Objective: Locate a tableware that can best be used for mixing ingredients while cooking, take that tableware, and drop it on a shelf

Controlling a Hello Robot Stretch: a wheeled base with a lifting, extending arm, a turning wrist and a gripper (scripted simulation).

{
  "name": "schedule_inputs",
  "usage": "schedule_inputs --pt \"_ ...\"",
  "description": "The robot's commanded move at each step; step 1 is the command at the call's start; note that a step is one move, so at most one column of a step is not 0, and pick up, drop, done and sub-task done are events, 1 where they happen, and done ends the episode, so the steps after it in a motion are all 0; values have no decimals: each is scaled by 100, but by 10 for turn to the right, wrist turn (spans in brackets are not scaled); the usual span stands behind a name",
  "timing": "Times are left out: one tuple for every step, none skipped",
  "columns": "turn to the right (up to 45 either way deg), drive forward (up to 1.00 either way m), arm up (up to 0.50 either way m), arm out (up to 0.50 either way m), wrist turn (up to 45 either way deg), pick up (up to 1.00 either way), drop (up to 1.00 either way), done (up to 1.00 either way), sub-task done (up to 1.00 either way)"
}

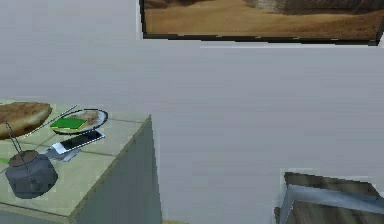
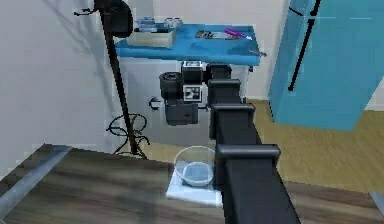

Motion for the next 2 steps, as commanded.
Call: schedule_inputs --pt "0 0 0 -8 0 0 0 0 0" --pt "0 0 0 0 0 0 0 100 0"
